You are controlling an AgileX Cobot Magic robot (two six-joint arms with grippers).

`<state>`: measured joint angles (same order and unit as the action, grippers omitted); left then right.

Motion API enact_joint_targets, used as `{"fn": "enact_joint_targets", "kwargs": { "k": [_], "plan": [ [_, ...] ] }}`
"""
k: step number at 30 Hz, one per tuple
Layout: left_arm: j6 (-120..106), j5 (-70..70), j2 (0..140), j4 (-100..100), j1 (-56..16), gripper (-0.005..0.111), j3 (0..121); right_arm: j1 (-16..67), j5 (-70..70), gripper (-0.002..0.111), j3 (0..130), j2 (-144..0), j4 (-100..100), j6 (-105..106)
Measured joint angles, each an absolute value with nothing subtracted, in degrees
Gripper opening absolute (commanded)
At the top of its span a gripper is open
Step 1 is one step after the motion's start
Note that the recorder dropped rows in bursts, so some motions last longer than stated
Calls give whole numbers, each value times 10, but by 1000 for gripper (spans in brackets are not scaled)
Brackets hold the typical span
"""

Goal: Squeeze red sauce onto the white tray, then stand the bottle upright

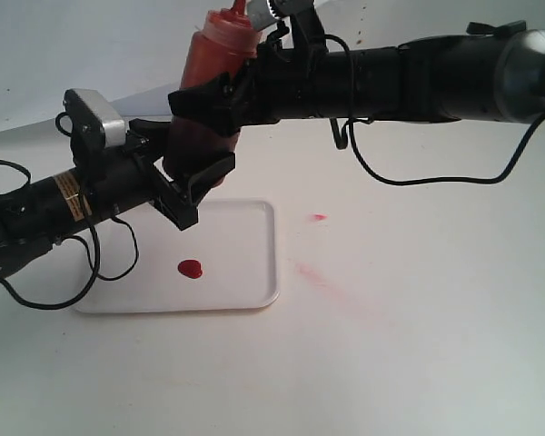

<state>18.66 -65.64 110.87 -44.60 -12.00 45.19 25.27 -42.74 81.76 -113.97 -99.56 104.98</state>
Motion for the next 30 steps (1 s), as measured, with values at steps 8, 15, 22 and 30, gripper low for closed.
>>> {"fn": "enact_joint_targets", "kwargs": {
  "k": [8,15,22,30],
  "plan": [
    [185,-650,1110,-443,-120,6,452,258,-400,0,818,-1139,-996,1048],
    [182,-647,1110,-440,-121,29,452,259,-397,0,818,-1139,-998,1071],
    [180,-647,1110,-438,-121,69,452,260,-397,0,818,-1139,-1002,1098],
    [170,-674,1110,-450,-125,91,454,263,-341,0,818,-1144,-982,1142]
  ]
}}
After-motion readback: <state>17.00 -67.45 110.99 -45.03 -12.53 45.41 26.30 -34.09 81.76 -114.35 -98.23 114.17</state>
